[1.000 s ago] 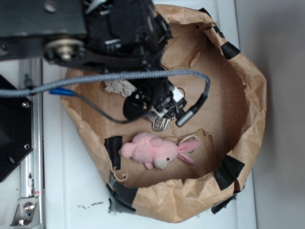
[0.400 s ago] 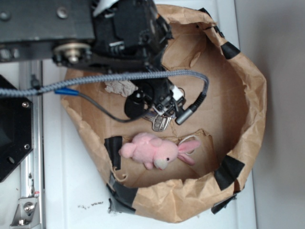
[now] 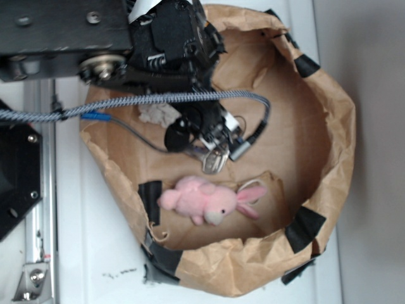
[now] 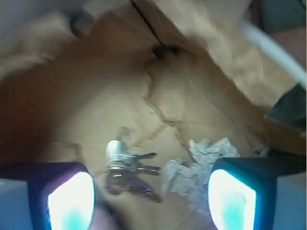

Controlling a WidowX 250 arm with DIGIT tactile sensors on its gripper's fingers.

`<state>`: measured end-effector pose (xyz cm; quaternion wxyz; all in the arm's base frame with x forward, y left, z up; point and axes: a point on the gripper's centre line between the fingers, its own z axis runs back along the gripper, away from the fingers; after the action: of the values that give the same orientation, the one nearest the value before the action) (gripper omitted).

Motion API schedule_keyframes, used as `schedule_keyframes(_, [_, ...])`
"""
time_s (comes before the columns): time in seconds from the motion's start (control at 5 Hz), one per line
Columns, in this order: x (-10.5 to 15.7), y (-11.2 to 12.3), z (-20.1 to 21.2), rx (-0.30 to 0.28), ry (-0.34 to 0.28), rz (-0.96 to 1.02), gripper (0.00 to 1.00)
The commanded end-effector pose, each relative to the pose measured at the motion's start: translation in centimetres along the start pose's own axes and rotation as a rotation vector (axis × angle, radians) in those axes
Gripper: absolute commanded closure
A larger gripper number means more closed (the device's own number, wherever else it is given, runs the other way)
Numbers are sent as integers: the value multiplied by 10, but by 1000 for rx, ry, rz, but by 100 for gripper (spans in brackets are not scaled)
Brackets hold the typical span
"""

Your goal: Grab the silver keys.

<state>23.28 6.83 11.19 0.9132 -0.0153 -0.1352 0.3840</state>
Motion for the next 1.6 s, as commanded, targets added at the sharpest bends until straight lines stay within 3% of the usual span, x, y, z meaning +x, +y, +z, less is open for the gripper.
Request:
schedule_keyframes(0.0, [6, -18, -48, -65, -68, -74, 0])
schedule_keyframes(0.2, [21, -45, -65, -40, -92, -42, 0])
schedule_keyframes(0.4, [39, -56, -64, -61, -108, 2, 0])
schedule_keyframes(0.6, [39, -48, -56, -90, -122, -13, 0])
schedule_keyframes(0.8, [37, -36, -46, -130, -104, -16, 100])
schedule_keyframes(1.4, [24, -19, -35, -144, -68, -91, 100])
